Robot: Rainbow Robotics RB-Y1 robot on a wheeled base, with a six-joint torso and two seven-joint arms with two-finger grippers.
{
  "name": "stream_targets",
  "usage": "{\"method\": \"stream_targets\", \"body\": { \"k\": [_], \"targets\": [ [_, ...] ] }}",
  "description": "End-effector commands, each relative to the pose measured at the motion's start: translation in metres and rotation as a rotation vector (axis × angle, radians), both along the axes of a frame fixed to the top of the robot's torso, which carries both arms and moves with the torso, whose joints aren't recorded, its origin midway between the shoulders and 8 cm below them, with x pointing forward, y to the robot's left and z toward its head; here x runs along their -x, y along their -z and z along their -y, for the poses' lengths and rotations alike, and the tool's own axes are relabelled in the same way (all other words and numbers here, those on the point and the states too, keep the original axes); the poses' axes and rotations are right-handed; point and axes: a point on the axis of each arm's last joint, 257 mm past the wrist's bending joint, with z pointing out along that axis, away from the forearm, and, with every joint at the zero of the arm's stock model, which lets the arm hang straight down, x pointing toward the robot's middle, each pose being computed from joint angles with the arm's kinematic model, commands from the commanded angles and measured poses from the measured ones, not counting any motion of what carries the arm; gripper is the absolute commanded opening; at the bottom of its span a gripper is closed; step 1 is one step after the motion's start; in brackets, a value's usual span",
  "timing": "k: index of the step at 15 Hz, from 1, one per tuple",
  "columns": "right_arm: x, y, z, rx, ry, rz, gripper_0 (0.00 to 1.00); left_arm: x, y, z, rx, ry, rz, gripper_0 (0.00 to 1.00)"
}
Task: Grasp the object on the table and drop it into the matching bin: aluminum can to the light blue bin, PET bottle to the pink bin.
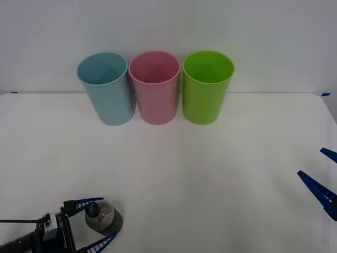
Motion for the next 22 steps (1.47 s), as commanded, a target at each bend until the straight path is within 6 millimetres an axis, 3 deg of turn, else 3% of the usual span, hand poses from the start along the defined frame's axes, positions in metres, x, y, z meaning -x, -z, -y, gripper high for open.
{"method": "stream_targets", "body": {
  "k": [1, 4, 6, 7, 8, 17, 22],
  "targets": [
    [0.000, 0.000, 0.000, 0.000, 0.000, 0.000, 1.00, -0.002, 0.000, 0.005, 0.006, 0.000, 0.003, 1.00],
    [0.000, 0.000, 0.000, 0.000, 0.000, 0.000, 1.00, -0.003, -0.001, 0.006, 0.008, 0.000, 0.005, 1.00],
    [0.000, 0.000, 0.000, 0.000, 0.000, 0.000, 1.00, -0.004, -0.001, 0.006, 0.009, 0.001, 0.002, 0.29],
    [0.000, 0.000, 0.000, 0.000, 0.000, 0.000, 1.00, -0.005, -0.001, 0.006, 0.008, 0.000, 0.004, 0.11],
    [0.000, 0.000, 0.000, 0.000, 0.000, 0.000, 1.00, -0.005, -0.001, 0.006, 0.009, -0.002, 0.000, 0.00],
    [0.000, 0.000, 0.000, 0.000, 0.000, 0.000, 1.00, -0.014, -0.007, -0.004, 0.015, -0.028, -0.003, 0.00],
    [0.000, 0.000, 0.000, 0.000, 0.000, 0.000, 1.00, -0.021, -0.022, -0.033, 0.028, -0.063, -0.005, 0.00]
  ]
}}
